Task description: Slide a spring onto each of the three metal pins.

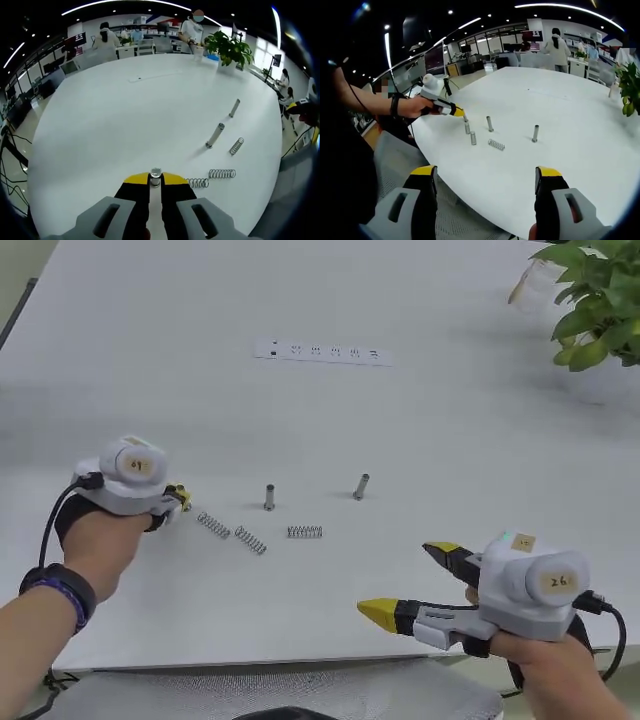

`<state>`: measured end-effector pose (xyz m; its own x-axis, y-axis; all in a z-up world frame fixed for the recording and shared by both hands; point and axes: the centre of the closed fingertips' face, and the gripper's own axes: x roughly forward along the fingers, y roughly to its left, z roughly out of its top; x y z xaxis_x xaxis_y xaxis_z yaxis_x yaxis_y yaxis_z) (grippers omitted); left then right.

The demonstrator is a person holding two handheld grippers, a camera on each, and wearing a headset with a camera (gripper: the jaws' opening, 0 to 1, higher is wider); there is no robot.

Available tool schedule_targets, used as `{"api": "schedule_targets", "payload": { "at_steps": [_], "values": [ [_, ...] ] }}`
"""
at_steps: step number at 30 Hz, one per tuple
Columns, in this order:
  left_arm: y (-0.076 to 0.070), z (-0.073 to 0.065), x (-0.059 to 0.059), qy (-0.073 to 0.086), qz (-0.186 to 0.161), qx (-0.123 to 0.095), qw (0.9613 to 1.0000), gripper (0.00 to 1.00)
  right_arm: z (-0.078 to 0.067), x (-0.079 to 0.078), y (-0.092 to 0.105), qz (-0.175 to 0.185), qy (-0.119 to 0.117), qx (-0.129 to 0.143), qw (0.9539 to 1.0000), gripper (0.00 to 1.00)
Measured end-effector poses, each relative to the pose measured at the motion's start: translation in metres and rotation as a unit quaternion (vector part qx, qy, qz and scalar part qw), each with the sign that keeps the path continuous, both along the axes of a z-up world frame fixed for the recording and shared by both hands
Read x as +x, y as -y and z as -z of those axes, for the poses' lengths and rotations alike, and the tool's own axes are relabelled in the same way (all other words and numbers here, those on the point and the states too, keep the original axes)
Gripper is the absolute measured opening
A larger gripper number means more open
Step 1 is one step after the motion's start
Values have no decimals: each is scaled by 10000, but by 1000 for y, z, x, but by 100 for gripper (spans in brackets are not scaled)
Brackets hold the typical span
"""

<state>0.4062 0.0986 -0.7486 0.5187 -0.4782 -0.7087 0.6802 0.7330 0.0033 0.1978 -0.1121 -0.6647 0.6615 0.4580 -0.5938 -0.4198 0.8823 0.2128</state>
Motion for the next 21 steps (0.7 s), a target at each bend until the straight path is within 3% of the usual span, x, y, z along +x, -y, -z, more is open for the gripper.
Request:
{"api": "schedule_targets", "payload": {
  "at_steps": [21],
  "values": [
    [-1,21,-2,-93,-182,0,9998,0,-2,3,5,12,-26,-82,10000,78]
  ]
}}
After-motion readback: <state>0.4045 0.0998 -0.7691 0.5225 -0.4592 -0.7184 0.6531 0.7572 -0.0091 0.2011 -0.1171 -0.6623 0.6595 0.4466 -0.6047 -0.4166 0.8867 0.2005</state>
